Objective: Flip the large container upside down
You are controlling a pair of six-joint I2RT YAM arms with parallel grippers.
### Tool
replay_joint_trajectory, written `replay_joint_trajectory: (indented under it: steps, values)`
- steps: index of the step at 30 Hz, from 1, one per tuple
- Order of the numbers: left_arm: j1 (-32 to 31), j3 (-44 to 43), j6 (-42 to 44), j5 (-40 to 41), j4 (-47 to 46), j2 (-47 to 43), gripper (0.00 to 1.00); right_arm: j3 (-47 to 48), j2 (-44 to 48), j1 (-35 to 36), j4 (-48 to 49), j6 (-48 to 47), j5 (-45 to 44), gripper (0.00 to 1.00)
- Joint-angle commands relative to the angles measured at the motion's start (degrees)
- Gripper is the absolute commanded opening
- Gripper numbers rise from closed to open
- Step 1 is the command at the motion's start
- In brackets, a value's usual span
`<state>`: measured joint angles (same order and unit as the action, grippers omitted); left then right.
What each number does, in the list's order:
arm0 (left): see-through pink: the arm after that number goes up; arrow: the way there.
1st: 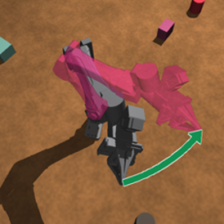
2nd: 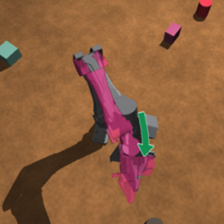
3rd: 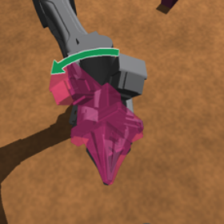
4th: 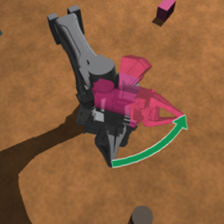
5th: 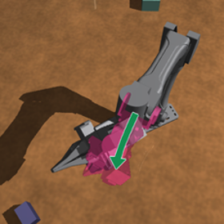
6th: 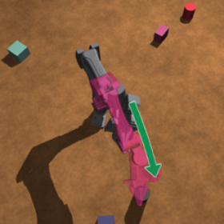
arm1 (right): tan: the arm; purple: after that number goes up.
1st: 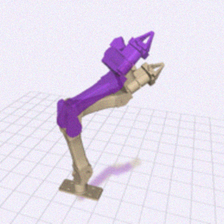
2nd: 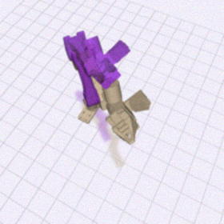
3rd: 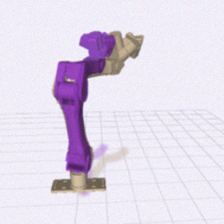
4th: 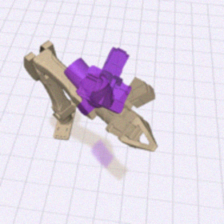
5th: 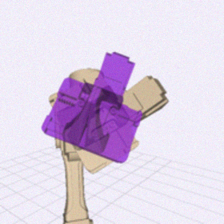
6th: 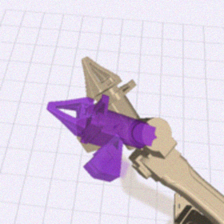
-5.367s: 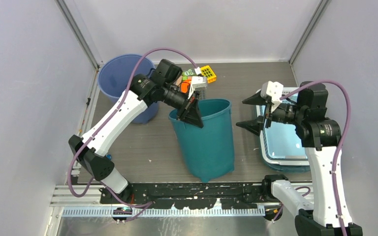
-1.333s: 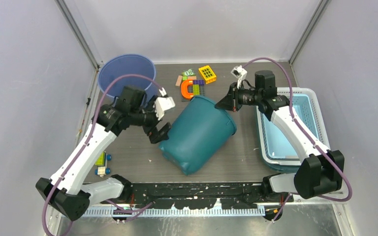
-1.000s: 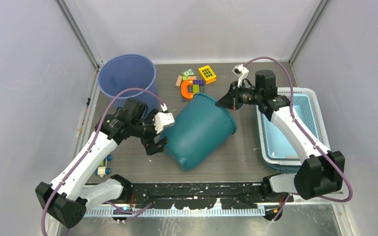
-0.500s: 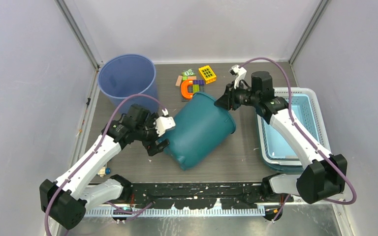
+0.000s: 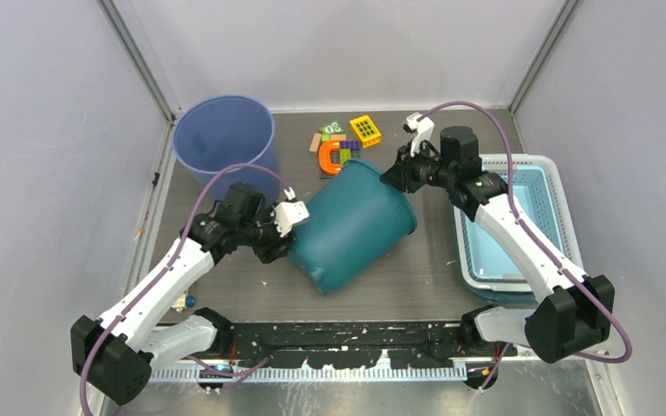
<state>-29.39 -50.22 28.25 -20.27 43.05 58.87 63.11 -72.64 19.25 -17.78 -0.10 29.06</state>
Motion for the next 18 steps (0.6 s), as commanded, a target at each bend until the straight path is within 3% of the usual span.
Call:
replay_joint_trajectory:
  steps: [1, 6, 18]
  values:
    - [-0.2, -0.6, -1.9, -3.7, -5.1, -1.0, 0.47, 0.2, -1.9, 0.5, -6.1, -1.8, -4.3, 0.08]
    - [-0.2, -3.5, -3.2, -6.3, -4.9, -0.2, 0.34, 3.1, -5.4, 0.5, -9.3, -0.5, -1.0, 0.04]
    - [-0.6, -13.2, -7.3, -9.5, -3.3, 1.9, 0.33, 8.8, -12.6, -0.7, -13.4, 3.7, 10.0, 0.01]
